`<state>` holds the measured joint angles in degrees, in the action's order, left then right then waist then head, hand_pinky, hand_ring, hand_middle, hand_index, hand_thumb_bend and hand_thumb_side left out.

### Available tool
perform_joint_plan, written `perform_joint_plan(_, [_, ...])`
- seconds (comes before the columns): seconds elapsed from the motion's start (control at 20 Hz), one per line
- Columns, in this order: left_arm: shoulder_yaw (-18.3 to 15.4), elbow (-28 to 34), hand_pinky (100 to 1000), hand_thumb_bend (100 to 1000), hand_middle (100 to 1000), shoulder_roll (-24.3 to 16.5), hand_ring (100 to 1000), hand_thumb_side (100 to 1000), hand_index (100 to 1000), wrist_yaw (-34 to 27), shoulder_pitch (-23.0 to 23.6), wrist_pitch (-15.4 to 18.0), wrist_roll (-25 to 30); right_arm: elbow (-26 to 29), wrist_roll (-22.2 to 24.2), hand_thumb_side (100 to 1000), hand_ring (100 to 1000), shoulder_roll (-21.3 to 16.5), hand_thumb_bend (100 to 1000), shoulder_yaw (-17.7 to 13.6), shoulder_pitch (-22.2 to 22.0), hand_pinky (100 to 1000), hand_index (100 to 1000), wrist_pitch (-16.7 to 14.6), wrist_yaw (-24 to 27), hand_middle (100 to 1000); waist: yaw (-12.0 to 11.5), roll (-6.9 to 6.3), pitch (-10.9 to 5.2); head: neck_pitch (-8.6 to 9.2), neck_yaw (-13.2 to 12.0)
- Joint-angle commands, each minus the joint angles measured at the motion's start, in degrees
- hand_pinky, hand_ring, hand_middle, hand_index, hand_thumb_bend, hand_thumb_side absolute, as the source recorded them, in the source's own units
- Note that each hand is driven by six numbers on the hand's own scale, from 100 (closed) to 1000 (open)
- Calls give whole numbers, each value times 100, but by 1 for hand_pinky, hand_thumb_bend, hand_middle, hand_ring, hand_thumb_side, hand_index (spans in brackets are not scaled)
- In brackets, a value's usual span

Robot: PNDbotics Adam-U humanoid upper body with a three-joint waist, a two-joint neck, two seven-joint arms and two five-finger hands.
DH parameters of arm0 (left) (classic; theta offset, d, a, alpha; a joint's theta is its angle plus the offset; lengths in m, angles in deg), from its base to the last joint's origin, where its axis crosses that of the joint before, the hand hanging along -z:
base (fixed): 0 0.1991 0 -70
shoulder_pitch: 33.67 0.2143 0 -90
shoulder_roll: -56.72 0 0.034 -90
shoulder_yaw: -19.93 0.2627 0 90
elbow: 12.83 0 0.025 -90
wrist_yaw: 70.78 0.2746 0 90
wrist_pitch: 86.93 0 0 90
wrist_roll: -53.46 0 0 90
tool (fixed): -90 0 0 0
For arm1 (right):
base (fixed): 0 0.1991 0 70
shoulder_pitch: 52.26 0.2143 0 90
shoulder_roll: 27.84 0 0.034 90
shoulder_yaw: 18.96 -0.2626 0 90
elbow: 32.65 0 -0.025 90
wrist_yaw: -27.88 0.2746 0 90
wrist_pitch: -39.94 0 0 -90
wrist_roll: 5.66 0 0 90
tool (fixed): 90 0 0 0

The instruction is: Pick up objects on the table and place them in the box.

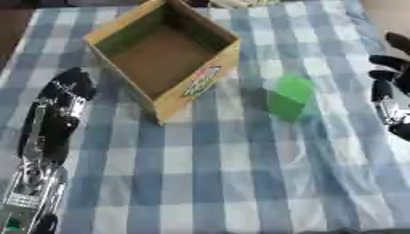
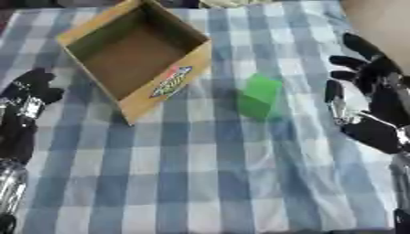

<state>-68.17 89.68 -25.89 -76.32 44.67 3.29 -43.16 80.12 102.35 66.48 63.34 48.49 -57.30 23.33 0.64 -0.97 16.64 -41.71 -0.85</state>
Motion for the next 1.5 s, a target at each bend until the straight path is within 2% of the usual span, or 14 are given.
perform_joint_plan(0.05, [-16, 90, 801, 506, 751, -32, 690, 560, 834, -15, -41, 6, 16, 173, 125, 432, 894, -197, 100, 7, 74, 832, 971, -50, -4, 998, -11, 6, -79, 10, 6])
perform_joint_plan(0.25, [-17, 90, 801, 506, 751, -32, 690, 560, 834, -15, -40, 6, 15, 173, 189, 432, 894, -215, 100, -5, 79, 832, 971, -65, -1, 998, -11, 7, -80, 9, 7])
perform_joint_plan(0.3, [-15, 88, 802, 506, 751, -38, 691, 561, 834, -14, -38, 5, 17, 176, 207, 537, 897, -238, 100, 14, 92, 835, 978, -75, -13, 1000, -14, 19, -83, 5, 8])
perform_joint_plan(0.45, [-9, 86, 802, 505, 751, -47, 691, 561, 834, -12, -27, 4, 26, 182, 360, 551, 898, -500, 100, 77, 147, 837, 980, -123, -172, 1000, -22, 32, -89, -6, 11])
perform_joint_plan(0.5, [-8, 85, 802, 504, 751, -45, 692, 561, 834, -13, -26, 4, 28, 182, 397, 572, 898, -619, 100, 84, 165, 839, 981, -143, -235, 997, -26, 31, -91, -7, 12])
perform_joint_plan(0.65, [0, 85, 802, 505, 751, -48, 692, 561, 834, -13, -26, 3, 40, 182, 495, 540, 897, -971, 100, 164, 243, 840, 982, -195, -364, 996, -44, 38, -100, -17, 15])
perform_joint_plan(1.0, [19, 77, 803, 505, 752, -93, 693, 561, 835, -1, -12, -2, 74, -116, 870, 471, 908, -1947, 102, 635, 528, 854, 989, -388, -597, 993, -92, 102, -138, -10, 3])
perform_joint_plan(1.25, [38, 67, 804, 505, 753, -120, 694, 564, 836, 0, -3, -10, 114, -358, 1159, 441, 921, -2661, 202, 950, 783, 873, 996, -585, -792, 1000, -111, 129, -161, -11, 1])
perform_joint_plan(1.5, [58, 64, 805, 506, 754, -129, 696, 565, 838, 0, -5, -10, 169, -558, 1548, 487, 942, -3364, 295, 1272, 1065, 894, 1000, -709, -816, 1000, -150, 138, -174, -5, 23])
